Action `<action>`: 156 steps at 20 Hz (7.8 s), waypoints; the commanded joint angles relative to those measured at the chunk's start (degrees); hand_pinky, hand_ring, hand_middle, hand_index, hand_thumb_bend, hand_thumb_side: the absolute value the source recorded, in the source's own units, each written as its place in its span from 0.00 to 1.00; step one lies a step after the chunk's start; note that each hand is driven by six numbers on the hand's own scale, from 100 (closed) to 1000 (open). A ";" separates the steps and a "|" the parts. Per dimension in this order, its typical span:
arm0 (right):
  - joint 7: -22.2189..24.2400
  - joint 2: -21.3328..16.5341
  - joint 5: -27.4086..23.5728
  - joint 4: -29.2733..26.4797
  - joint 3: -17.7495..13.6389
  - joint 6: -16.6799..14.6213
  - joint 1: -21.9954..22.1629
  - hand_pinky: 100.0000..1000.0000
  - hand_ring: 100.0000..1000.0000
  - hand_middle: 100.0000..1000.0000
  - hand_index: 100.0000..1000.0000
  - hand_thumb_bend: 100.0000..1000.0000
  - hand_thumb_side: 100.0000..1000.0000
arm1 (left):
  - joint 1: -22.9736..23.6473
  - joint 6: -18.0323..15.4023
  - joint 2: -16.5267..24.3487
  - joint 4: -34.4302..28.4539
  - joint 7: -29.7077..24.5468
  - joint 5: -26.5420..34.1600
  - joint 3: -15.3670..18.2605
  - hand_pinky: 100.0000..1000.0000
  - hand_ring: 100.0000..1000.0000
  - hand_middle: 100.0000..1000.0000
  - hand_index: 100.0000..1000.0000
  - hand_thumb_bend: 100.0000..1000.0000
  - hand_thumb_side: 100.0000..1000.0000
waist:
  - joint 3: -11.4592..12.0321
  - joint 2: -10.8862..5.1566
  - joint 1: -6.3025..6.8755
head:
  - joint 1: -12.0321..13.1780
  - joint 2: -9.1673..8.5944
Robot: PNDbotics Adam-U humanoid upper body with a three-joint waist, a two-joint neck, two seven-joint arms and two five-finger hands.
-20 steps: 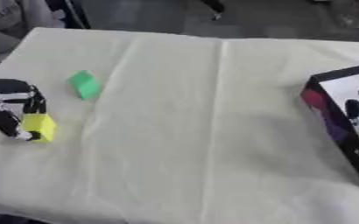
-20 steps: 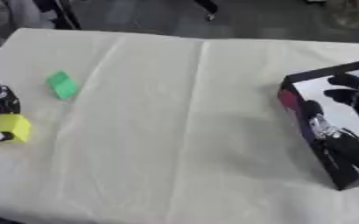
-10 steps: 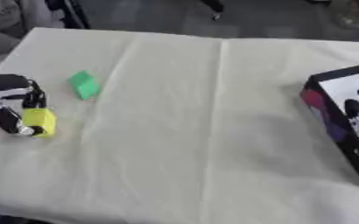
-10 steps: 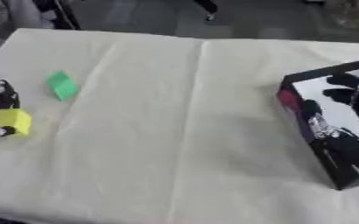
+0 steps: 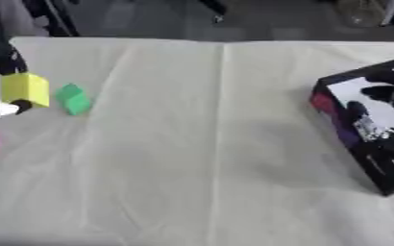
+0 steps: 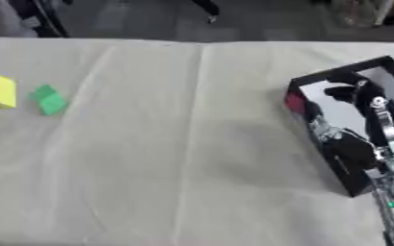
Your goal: Pick up the objects with one hand, pass them to the other hand, and then place them into the box on the other side of the table.
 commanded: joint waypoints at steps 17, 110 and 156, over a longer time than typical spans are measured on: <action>14.88 -4.45 -9.06 -6.93 10.24 -1.90 -9.11 0.78 0.73 0.75 0.83 0.33 0.38 | -10.14 -0.68 -19.24 -1.60 0.02 12.16 -8.17 0.75 0.46 0.40 0.49 0.29 0.23 | 0.71 -1.78 -1.89 | -2.06 0.08; 5.51 -0.66 -1.48 -7.10 20.04 3.36 -18.54 0.63 0.52 0.48 0.32 0.10 0.05 | -19.79 1.08 -23.30 -3.87 2.20 28.85 -26.00 0.79 0.60 0.56 0.64 0.50 0.37 | 0.50 0.13 -2.11 | -1.67 0.08; -17.38 -14.51 8.07 7.78 -1.26 11.81 -7.41 0.65 0.51 0.48 0.26 0.21 0.00 | -0.63 3.30 -22.50 -7.35 25.96 15.99 -0.89 0.84 0.79 0.81 0.87 0.66 0.56 | 1.57 0.02 -2.63 | -8.25 0.08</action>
